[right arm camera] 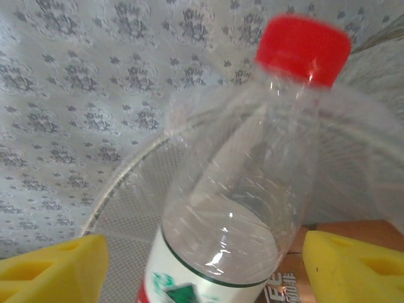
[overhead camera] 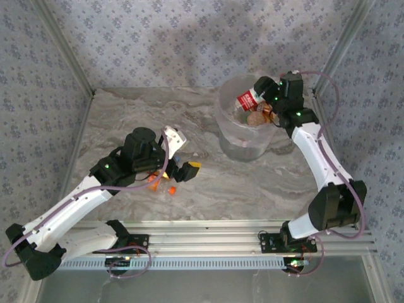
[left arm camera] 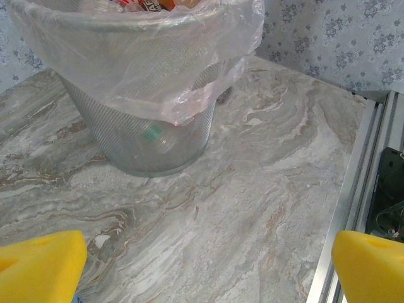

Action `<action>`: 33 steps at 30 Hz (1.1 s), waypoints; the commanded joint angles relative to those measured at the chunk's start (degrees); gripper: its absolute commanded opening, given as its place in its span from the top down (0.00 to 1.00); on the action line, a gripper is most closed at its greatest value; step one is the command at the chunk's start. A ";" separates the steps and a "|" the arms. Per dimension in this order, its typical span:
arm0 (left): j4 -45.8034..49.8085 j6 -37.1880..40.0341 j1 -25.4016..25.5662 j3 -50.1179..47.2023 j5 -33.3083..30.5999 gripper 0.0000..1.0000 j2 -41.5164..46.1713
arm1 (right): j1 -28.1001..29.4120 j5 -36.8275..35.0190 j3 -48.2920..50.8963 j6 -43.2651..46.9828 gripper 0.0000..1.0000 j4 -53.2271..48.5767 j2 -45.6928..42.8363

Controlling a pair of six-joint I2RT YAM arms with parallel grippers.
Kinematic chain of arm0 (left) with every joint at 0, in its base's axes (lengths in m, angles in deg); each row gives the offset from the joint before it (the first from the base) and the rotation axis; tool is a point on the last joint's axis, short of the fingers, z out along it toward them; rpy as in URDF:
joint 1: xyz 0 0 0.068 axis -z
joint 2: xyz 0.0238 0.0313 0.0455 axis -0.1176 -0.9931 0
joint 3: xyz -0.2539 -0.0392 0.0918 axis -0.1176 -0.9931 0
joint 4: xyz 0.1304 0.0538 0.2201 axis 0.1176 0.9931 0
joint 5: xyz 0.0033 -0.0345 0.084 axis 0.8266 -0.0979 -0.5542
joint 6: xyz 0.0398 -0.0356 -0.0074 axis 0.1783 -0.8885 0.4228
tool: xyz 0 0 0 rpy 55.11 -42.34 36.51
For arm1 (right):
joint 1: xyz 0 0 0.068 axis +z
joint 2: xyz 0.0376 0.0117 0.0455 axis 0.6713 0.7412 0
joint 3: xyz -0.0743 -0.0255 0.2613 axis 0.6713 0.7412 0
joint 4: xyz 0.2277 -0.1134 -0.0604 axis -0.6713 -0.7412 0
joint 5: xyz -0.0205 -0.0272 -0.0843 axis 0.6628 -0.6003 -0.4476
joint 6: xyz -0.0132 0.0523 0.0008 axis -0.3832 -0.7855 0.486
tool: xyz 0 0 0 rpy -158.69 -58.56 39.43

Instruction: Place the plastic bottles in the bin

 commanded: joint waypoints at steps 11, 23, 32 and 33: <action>0.01 0.69 0.25 0.44 -0.46 0.00 -0.16 | -0.71 1.40 -9.86 13.21 0.36 -8.22 1.26; 0.01 0.79 0.28 0.40 -0.59 0.00 -0.57 | -3.35 5.03 -26.58 23.17 0.28 -21.75 14.13; -0.14 0.60 -0.05 0.55 0.13 0.00 -1.36 | -2.63 7.47 -26.59 26.67 0.29 -24.52 15.13; -0.15 0.56 -0.18 0.53 0.24 0.00 -1.44 | -2.41 8.87 -26.02 26.52 0.30 -24.18 14.69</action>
